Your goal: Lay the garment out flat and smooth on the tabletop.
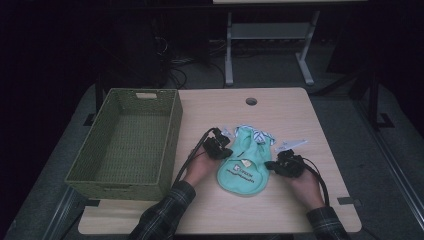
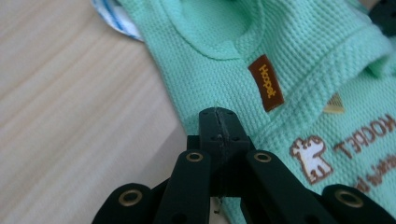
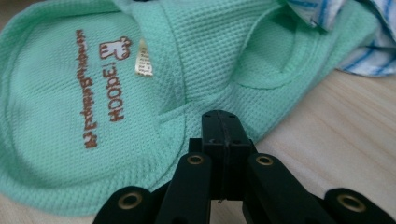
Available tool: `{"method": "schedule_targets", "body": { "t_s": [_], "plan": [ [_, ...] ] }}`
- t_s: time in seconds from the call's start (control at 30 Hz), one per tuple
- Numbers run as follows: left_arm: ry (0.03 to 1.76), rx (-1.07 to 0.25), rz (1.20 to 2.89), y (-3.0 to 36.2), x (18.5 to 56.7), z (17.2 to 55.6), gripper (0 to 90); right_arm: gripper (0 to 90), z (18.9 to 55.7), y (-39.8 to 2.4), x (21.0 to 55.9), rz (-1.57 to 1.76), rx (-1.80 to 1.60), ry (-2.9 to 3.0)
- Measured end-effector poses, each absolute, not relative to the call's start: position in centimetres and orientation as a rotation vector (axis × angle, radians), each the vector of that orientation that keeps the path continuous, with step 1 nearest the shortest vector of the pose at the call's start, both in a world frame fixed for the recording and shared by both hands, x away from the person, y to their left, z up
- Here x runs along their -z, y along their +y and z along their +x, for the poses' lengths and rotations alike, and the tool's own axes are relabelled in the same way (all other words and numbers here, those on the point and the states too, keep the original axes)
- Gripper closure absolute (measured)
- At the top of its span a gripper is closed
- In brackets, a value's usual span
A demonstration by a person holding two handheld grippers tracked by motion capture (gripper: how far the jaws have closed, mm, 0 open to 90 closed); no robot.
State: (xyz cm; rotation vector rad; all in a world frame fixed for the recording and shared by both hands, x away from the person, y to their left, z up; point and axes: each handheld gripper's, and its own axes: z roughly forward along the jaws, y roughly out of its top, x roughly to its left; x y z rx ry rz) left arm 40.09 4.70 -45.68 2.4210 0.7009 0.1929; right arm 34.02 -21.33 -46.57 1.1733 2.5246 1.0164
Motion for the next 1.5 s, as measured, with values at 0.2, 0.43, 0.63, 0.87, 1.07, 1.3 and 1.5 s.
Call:
{"method": "schedule_targets", "body": {
  "t_s": [0.2,0.43,0.63,0.87,1.07,1.3,1.5],
  "plan": [
    [0.669,-0.181,2.454,5.1,45.5,38.1,89.6,89.8,33.6,-21.5,46.5,1.179,-1.009,2.53],
    [0.637,-0.163,2.457,5.6,45.4,35.9,89.5,89.8,33.4,-21.6,46.5,1.167,-1.005,2.535],
    [0.66,-0.124,2.385,6.8,44.4,35.6,80.0,86.5,33.6,-21.7,45.9,1.16,-1.047,2.514],
    [0.632,-0.084,2.34,6.9,44.1,33.7,64.0,81.4,36.1,-21.9,44.9,1.188,-1.072,2.453],
    [0.584,-0.129,2.378,6.1,44.4,32.8,61.4,80.3,39.0,-21.4,44.9,1.242,-1.095,2.419],
    [0.586,-0.142,2.403,5.8,45.2,32.9,63.3,78.7,41.6,-20.7,45.2,1.285,-1.126,2.397],
    [0.588,-0.149,2.415,5.7,45.5,33.1,72.2,78.9,42.7,-19.8,45.7,1.293,-1.076,2.425]
  ]
}}
